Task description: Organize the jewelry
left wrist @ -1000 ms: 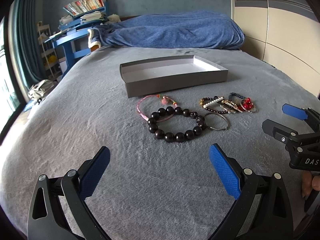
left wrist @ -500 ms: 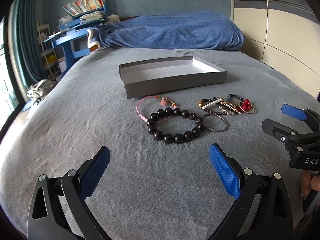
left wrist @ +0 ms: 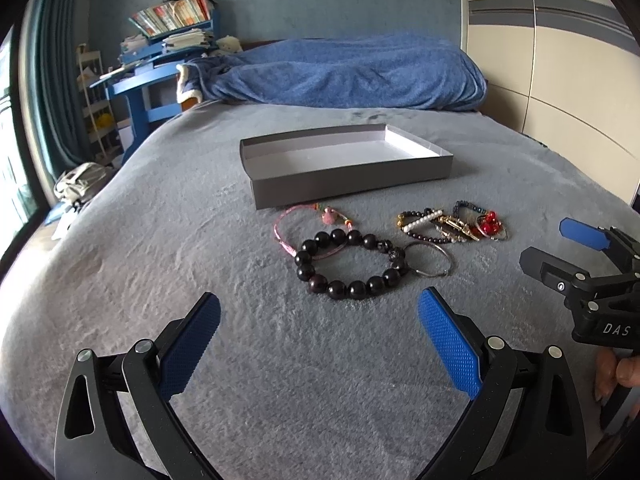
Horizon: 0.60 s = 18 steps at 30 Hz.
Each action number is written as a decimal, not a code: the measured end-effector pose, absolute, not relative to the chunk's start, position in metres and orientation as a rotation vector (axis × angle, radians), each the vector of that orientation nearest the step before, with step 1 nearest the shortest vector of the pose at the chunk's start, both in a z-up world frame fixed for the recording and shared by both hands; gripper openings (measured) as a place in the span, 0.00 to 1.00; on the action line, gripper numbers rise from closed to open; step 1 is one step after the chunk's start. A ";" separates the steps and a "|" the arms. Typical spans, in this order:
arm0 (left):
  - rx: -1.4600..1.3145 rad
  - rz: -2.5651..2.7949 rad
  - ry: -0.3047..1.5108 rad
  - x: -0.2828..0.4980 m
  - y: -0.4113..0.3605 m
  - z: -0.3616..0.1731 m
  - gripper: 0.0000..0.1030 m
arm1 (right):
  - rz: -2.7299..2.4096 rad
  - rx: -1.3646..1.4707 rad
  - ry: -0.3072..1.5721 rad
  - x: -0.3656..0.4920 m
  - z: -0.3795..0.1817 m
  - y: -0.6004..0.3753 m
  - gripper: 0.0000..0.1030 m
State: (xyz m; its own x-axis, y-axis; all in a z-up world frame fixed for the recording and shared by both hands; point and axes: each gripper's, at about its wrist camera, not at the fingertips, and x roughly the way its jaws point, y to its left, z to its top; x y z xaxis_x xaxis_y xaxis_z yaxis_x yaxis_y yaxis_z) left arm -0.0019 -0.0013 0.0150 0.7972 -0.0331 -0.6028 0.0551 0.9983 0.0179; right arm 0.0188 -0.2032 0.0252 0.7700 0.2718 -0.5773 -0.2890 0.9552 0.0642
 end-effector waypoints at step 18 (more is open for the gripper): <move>0.005 -0.059 0.653 0.002 0.006 0.017 0.95 | 0.305 -0.004 0.629 0.021 0.024 -0.205 0.95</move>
State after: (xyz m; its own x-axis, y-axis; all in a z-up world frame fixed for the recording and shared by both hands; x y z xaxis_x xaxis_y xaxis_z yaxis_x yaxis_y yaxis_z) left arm 0.0024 0.0058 0.0167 0.7926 -0.0537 -0.6074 0.0569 0.9983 -0.0140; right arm 0.0214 -0.2048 0.0241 0.7653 0.2793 -0.5799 -0.2816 0.9554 0.0886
